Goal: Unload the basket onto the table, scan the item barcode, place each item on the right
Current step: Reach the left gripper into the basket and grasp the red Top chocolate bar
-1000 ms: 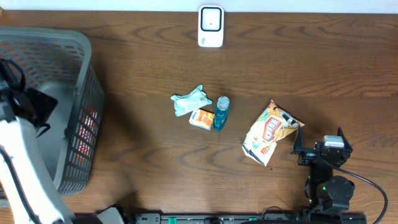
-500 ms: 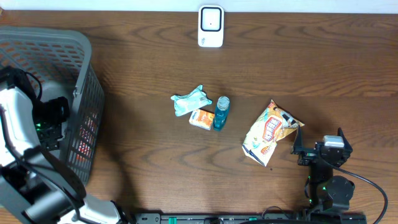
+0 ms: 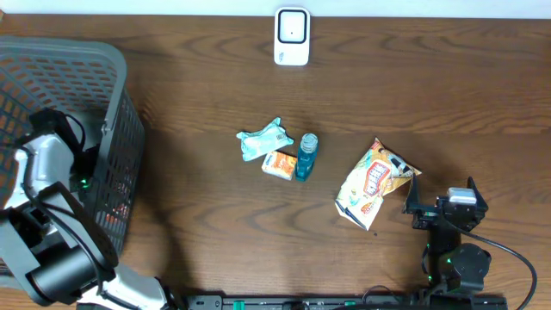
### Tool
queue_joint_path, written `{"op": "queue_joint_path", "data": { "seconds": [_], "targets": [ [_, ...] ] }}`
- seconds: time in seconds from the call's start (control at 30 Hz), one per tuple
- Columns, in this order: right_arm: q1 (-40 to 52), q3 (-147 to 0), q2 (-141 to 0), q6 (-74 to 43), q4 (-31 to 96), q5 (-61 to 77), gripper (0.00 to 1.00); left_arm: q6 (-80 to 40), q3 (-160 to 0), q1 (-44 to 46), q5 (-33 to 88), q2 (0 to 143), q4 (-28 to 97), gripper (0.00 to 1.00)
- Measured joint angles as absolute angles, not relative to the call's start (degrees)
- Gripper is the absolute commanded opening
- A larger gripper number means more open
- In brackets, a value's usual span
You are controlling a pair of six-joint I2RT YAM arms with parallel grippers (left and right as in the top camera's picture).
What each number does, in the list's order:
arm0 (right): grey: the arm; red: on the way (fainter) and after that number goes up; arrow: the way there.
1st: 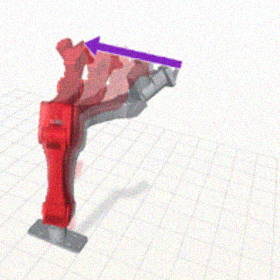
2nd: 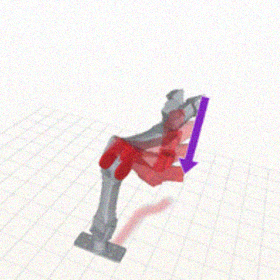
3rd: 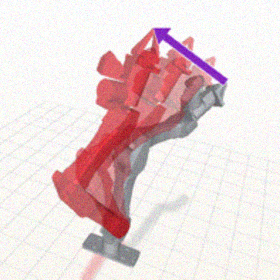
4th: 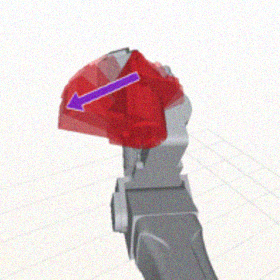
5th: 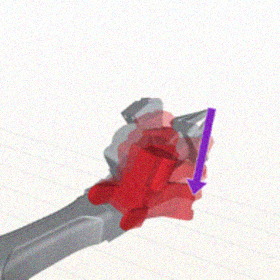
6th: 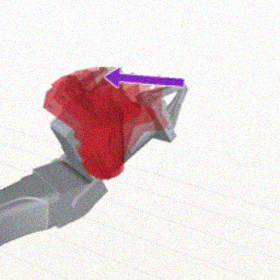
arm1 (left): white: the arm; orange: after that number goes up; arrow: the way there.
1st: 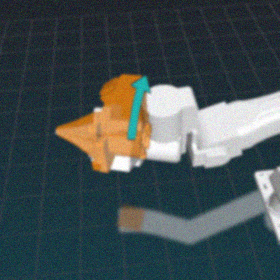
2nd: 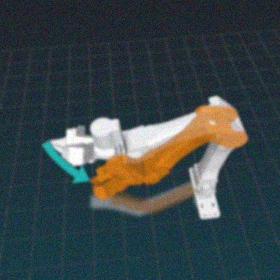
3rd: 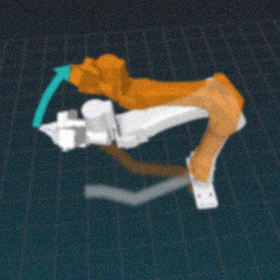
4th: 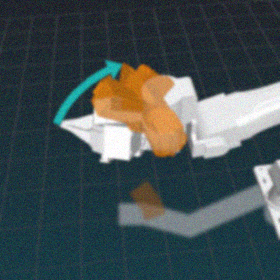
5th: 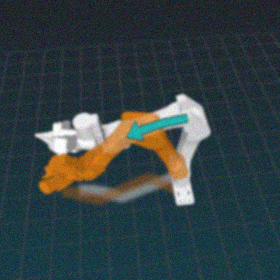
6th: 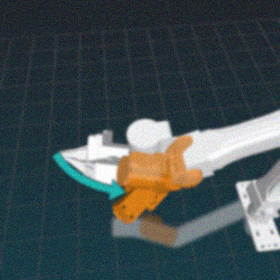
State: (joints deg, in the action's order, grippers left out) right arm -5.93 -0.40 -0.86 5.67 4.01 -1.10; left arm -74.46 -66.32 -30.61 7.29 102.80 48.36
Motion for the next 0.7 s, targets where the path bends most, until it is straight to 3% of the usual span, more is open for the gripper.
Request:
{"op": "queue_joint_path", "data": {
  "seconds": [0.37,0.7],
  "targets": [
    [-5.93,-0.4,-0.86,5.67,4.01,-1.1,0.99,-74.22,-63.0,-29.28,0.34,99.96,39.07,0.99],
    [-5.93,-0.4,-0.86,5.67,4.01,-1.1,0.99,-52.29,-62.33,-29.47,-8.23,101.08,27.03,0.99]
  ]
}}
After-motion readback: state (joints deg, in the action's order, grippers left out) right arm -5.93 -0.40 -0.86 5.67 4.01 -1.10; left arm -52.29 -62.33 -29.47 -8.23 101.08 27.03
